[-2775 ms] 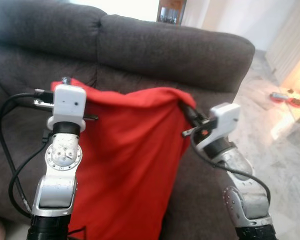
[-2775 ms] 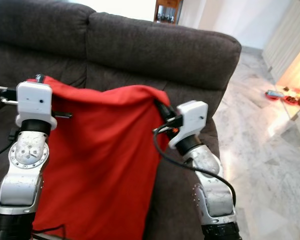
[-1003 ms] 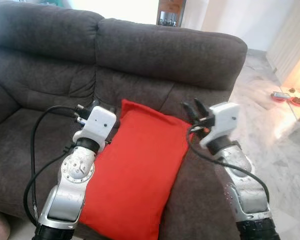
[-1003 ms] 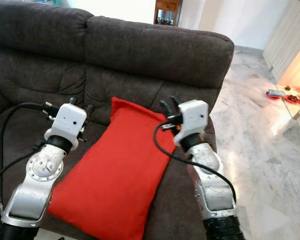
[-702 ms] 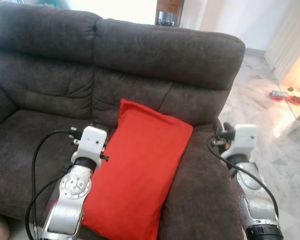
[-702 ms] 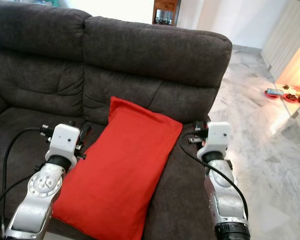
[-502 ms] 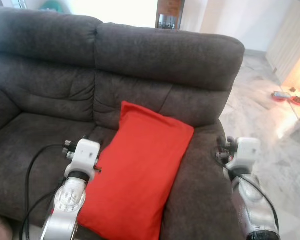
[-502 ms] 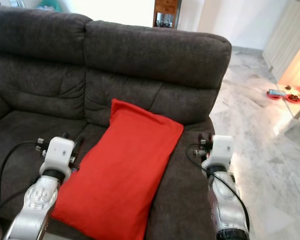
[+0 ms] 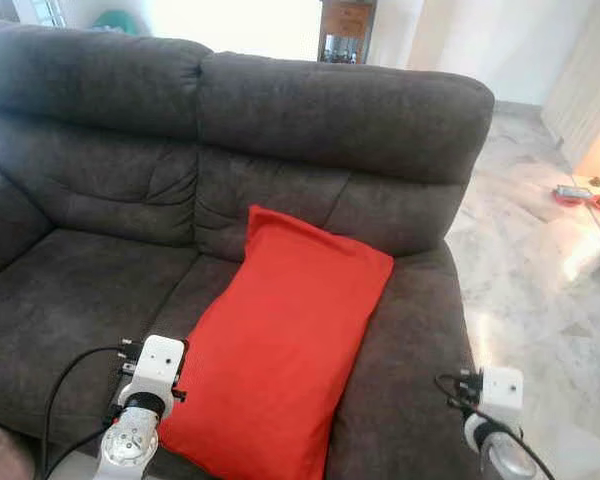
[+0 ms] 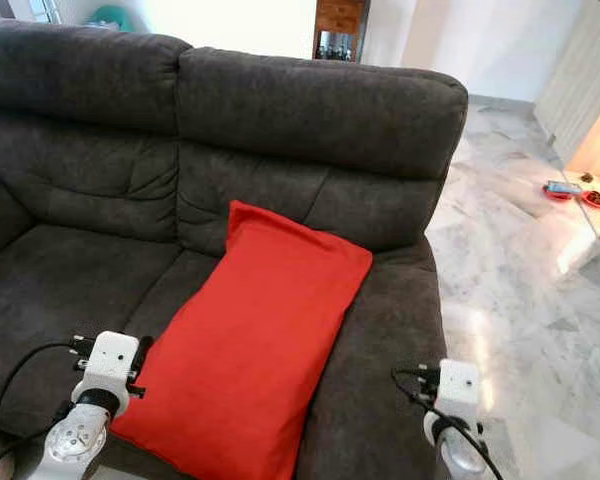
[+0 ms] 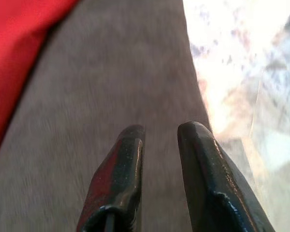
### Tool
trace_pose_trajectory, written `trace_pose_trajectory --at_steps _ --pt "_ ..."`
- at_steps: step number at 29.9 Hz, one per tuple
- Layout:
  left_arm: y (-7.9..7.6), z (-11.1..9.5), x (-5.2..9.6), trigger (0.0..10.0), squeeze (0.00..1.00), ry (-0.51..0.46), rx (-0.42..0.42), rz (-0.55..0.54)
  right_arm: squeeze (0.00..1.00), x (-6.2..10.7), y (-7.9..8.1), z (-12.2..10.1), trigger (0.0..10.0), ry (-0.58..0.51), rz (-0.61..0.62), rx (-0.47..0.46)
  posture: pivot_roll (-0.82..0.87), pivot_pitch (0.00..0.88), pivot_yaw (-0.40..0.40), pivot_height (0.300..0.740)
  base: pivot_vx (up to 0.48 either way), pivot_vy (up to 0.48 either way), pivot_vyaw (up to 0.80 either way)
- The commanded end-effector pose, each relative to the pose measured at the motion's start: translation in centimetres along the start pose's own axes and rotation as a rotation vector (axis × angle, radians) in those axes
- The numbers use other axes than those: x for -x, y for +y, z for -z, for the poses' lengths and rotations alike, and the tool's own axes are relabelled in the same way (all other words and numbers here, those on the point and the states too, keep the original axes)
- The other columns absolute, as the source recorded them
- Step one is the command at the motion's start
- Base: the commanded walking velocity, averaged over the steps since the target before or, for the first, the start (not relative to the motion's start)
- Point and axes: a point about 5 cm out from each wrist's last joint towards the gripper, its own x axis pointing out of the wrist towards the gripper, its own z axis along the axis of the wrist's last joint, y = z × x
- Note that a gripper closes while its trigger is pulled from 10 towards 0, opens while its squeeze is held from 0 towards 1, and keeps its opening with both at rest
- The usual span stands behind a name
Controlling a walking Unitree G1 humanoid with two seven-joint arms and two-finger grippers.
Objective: Move the pillow to the sofa from floor
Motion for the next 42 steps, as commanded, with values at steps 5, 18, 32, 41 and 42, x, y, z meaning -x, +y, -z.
trace_pose_trajectory --at_steps 5,18,32,41,42 --pt "-1.2 -0.5 -0.8 10.0 0.00 -0.038 -0.006 0.054 0.00 0.2 -0.6 0.7 10.0 0.013 0.048 -0.024 0.10 0.000 -0.044 0.740 0.000 0.000 0.00" --pt "-3.0 -1.2 -1.6 10.0 0.00 -0.066 0.002 0.076 0.00 1.4 -1.5 3.7 10.0 0.153 0.070 -0.042 0.07 0.000 -0.084 0.740 0.000 0.000 0.00" --pt "-2.6 -1.0 -1.3 10.0 0.00 -0.080 -0.015 0.052 0.00 1.4 0.7 4.6 10.0 0.207 -0.007 -0.057 0.08 0.000 -0.089 0.740 0.000 0.000 0.00" --pt "-2.4 -1.2 -1.3 10.0 0.00 -0.089 -0.024 0.060 0.00 1.7 1.2 5.2 10.0 0.227 0.000 -0.080 0.09 0.000 -0.073 0.740 0.000 0.000 0.00" --pt "-2.4 -1.2 -1.3 10.0 0.00 -0.090 -0.025 0.061 0.00 1.7 1.2 5.3 10.0 0.228 0.000 -0.080 0.09 0.000 -0.073 0.740 0.000 0.000 0.00"
